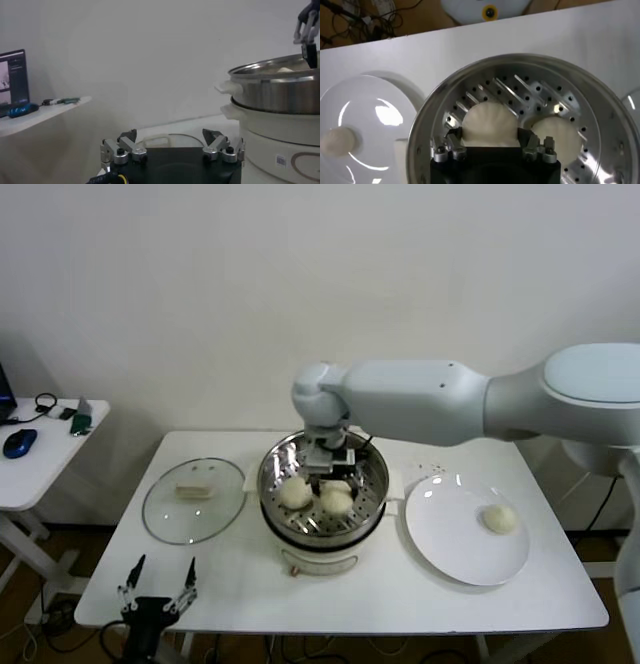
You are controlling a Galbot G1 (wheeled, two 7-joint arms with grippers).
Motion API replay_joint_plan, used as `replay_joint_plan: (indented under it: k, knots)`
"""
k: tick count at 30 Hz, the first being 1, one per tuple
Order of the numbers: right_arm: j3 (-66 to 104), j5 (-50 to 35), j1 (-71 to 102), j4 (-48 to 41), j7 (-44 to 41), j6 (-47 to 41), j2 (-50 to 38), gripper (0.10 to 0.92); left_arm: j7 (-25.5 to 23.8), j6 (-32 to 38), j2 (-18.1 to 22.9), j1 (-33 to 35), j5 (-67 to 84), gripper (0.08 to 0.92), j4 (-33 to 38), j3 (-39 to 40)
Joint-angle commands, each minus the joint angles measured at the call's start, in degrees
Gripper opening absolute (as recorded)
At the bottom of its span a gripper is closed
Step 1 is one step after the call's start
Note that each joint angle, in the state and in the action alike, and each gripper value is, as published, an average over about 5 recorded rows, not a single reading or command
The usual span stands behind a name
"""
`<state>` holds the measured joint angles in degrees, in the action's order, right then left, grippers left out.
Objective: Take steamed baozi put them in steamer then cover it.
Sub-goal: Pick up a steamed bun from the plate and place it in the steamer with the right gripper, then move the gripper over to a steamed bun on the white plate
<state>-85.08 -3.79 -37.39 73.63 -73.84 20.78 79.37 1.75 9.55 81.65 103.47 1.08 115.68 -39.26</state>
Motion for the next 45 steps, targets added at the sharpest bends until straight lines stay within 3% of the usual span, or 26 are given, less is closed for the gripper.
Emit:
replay_joint_plan:
  k: [1,6,12,24,31,35,39,45]
  knots:
    - [-0.1,1.8,3.0,0.2,-0.5,1.1,2.2,0.712,0.0,-0.1,0.2,0.2,0.1,0.823,0.1,0.0]
    - [0.3,2.3,3.9,0.0,-0.5,1.1,2.1,0.72,0.0,-0.1,0.3,0.2,0.1,0.823,0.1,0.0]
    - [1.1,1.9,4.4,-0.8,-0.6,0.5,1.9,0.81,0.0,-0.3,0.8,-0.1,-0.2,0.823,0.2,0.2]
    - [4.3,-3.2,-1.3,-0.7,-1.8,-2.2,-4.1,0.823,0.1,-0.5,0.8,-0.6,-0.5,0.823,0.4,0.4]
    - [3.9,-6.9,-5.8,-3.1,2.8,-7.8,-16.0,0.823,0.1,-1.7,0.1,-1.6,-1.4,0.823,1.0,0.9]
    - [0.0,-12.1,-7.8,-3.5,11.0,-15.0,-23.0,0.823,0.1,-2.3,0.1,-2.4,-1.5,0.823,1.4,1.4]
    - [-1.9,-16.5,-7.8,-2.2,13.6,-23.8,-30.1,0.823,0.0,-2.6,0.1,-2.7,-1.6,0.823,1.5,1.7]
    - [0.9,-13.6,-1.3,-2.8,13.2,-29.3,-39.9,0.823,0.0,-2.8,0.1,-3.2,-1.5,0.823,1.1,1.8]
